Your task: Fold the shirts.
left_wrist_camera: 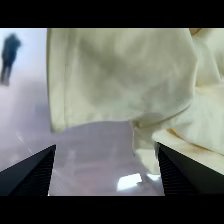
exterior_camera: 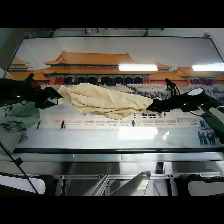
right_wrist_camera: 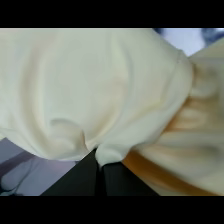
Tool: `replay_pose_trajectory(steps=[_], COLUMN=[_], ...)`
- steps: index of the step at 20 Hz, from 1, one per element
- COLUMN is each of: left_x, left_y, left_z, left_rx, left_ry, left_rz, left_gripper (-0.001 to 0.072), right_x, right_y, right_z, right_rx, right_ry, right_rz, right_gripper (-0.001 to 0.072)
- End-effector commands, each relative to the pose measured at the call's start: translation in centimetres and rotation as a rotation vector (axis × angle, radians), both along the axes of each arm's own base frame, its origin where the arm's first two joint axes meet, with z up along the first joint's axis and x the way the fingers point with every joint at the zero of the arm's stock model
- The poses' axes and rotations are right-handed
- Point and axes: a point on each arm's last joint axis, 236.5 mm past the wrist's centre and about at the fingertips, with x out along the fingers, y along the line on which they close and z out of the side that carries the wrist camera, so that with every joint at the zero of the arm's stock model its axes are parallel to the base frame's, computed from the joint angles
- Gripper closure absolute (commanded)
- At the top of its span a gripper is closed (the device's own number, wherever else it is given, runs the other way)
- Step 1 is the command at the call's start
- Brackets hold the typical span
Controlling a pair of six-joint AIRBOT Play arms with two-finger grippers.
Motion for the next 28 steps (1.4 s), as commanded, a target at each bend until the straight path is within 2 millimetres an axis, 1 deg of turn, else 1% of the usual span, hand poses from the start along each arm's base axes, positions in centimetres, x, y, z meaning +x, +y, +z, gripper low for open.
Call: replay_pose_trajectory(steps=[1,4,6,9,10,11,12,13,15,16,17,18,19,20,21,22,23,24,25,26,27,28], left_x=[1.6,2.3,2.5,2.7,2.8,2.9,3.0,3.1,2.9,2.8,2.9,3.1,3.0,2.6,1.8,0.4,-1.5,-3.7,-6.4,-9.3,-12.5,-15.5], left_y=[-1.7,-2.5,-2.8,-3.0,-2.9,-2.9,-3.0,-3.2,-3.9,-4.9,-6.0,-7.2,-8.1,-8.8,-9.6,-10.6,-11.6,-12.6,-13.5,-14.1,-14.3,-14.1], left_z=[-2.4,-3.9,-4.0,-3.5,-3.4,-3.4,-3.4,-3.4,-3.2,-2.3,-0.8,1.8,4.7,8.4,12.3,16.9,22.0,27.1,32.8,37.9,42.7,46.7], left_rx=[0.008,-0.017,-0.030,-0.041,-0.039,-0.039,-0.035,-0.031,-0.046,-0.090,-0.145,-0.206,-0.245,-0.271,-0.292,-0.308,-0.326,-0.336,-0.336,-0.310,-0.230,-0.124], left_ry=[0.023,0.072,0.085,0.087,0.083,0.080,0.075,0.069,0.071,0.051,0.018,-0.036,-0.097,-0.172,-0.253,-0.350,-0.458,-0.578,-0.732,-0.885,-1.040,-1.185], left_rz=[0.004,-0.010,-0.029,-0.050,-0.050,-0.049,-0.051,-0.057,-0.074,-0.102,-0.129,-0.160,-0.195,-0.242,-0.294,-0.359,-0.418,-0.464,-0.499,-0.515,-0.512,-0.487], left_gripper=[0.0016,0.0016,0.0016,0.0017,0.0117,0.0380,0.0670,0.0688,0.0687,0.0688,0.0688,0.0688,0.0688,0.0688,0.0688,0.0688,0.0688,0.0688,0.0688,0.0688,0.0688,0.0687], right_x=[0.0,-0.3,-0.3,-0.3,-0.3,-0.3,-0.3,-0.3,-0.1,-0.1,-0.2,-0.2,-0.3,-0.5,-1.0,-1.7,-2.8,-4.8,-7.6,-10.9,-14.6,-18.0], right_y=[1.1,1.5,1.5,1.5,1.5,1.5,1.5,1.5,1.8,2.0,2.5,3.1,3.8,4.4,4.7,4.7,4.4,3.9,3.4,3.0,2.6,2.5], right_z=[1.4,2.5,2.9,3.0,3.1,3.1,3.1,3.1,3.4,3.9,4.8,6.7,9.2,12.9,17.4,22.1,26.9,32.1,37.3,41.9,46.4,49.7], right_rx=[0.044,0.065,0.065,0.066,0.066,0.067,0.067,0.067,0.085,0.104,0.137,0.196,0.270,0.368,0.469,0.559,0.643,0.722,0.790,0.840,0.870,0.859], right_ry=[-0.024,-0.038,-0.049,-0.051,-0.051,-0.051,-0.051,-0.051,-0.053,-0.054,-0.073,-0.098,-0.137,-0.205,-0.295,-0.399,-0.508,-0.626,-0.762,-0.904,-1.064,-1.208], right_rz=[0.017,0.037,0.042,0.043,0.043,0.043,0.043,0.043,0.032,0.031,0.043,0.054,0.067,0.087,0.105,0.122,0.137,0.159,0.197,0.233,0.253,0.253], right_gripper=[0.0696,0.0696,0.0695,0.0696,0.0695,0.0696,0.0696,0.0696,0.0696,0.0696,0.0696,0.0696,0.0696,0.0696,0.0696,0.0696,0.0696,0.0696,0.0696,0.0696,0.0695,0.0695])
